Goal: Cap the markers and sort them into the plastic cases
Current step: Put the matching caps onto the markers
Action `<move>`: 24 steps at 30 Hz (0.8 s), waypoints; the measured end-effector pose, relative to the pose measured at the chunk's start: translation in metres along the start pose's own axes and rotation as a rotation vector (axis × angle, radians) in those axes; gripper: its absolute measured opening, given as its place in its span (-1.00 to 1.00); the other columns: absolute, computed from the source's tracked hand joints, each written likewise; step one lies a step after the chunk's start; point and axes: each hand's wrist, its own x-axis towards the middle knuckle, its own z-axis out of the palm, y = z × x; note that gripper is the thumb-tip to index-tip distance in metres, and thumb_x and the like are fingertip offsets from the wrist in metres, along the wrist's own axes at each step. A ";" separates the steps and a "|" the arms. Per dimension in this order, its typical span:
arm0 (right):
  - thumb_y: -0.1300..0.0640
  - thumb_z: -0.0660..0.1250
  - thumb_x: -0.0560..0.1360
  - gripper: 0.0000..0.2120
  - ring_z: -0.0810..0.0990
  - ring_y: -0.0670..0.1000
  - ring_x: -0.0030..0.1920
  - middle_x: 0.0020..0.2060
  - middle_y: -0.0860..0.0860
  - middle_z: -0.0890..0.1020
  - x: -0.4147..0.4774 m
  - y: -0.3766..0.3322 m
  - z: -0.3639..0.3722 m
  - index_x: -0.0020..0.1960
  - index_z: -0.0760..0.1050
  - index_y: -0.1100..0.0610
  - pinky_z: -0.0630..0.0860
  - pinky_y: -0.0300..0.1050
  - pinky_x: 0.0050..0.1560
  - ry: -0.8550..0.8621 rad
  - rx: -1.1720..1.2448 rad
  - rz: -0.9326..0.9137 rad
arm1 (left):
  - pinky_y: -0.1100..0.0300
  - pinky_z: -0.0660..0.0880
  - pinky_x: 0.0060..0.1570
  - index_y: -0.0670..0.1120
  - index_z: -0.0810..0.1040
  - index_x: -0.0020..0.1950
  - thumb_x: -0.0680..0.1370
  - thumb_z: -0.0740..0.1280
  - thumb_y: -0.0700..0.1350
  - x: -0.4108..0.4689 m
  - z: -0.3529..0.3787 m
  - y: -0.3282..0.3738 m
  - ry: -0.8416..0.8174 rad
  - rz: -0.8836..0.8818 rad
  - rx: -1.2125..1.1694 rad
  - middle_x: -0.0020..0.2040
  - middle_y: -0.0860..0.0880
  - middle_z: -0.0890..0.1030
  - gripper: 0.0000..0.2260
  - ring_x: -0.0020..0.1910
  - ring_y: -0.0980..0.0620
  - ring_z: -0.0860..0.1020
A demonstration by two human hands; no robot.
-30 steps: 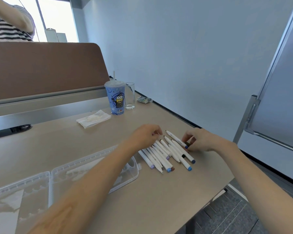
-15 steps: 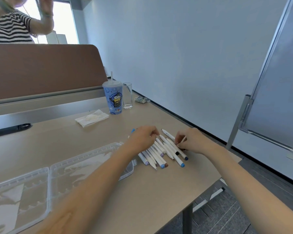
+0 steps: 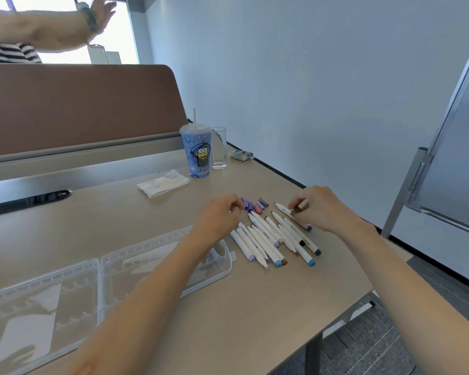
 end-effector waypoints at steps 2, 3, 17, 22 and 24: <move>0.22 0.44 0.42 -0.81 0.62 -0.07 -0.09 -0.08 -0.04 0.65 0.015 -0.016 0.011 0.03 0.65 0.08 0.46 -0.28 -0.19 -0.001 0.036 -0.050 | 0.22 0.40 -0.15 -0.03 0.59 0.06 0.59 0.17 -0.20 0.000 -0.002 -0.008 -0.001 -0.017 0.028 -0.04 0.01 0.62 -0.79 -0.19 0.10 0.49; 0.22 0.44 0.42 -0.82 0.62 -0.07 -0.10 -0.09 -0.03 0.66 0.023 -0.024 0.018 0.02 0.64 0.09 0.48 -0.26 -0.16 -0.005 0.043 -0.073 | 0.21 0.40 -0.13 -0.03 0.59 0.06 0.58 0.18 -0.19 0.000 -0.003 -0.012 -0.003 -0.025 0.034 -0.02 0.01 0.62 -0.79 -0.16 0.09 0.48; 0.19 0.38 0.46 -0.87 0.58 -0.05 -0.09 -0.09 -0.07 0.59 0.072 -0.047 0.052 -0.01 0.62 0.05 0.43 -0.21 -0.17 -0.015 -0.038 -0.253 | 0.25 0.31 -0.06 0.00 0.63 0.10 0.58 0.29 -0.12 0.009 -0.019 -0.042 -0.105 0.086 0.220 -0.01 0.00 0.52 -0.84 0.02 0.06 0.44; 0.22 0.37 0.46 -0.85 0.54 -0.08 -0.16 -0.19 -0.10 0.57 0.048 -0.047 0.046 -0.04 0.64 0.03 0.38 -0.26 -0.18 -0.024 -0.007 -0.327 | 0.18 0.32 -0.06 0.01 0.64 0.12 0.54 0.37 -0.04 0.023 -0.020 -0.027 -0.238 0.173 0.316 0.05 -0.06 0.50 -0.82 0.08 -0.01 0.42; 0.21 0.35 0.47 -0.85 0.54 -0.07 -0.15 -0.17 -0.07 0.59 0.042 -0.043 0.047 -0.02 0.65 0.06 0.38 -0.25 -0.16 -0.011 -0.018 -0.326 | 0.18 0.32 -0.07 0.02 0.64 0.09 0.51 0.41 0.01 0.030 -0.022 -0.021 -0.279 0.211 0.389 0.03 -0.02 0.49 -0.82 0.06 0.03 0.40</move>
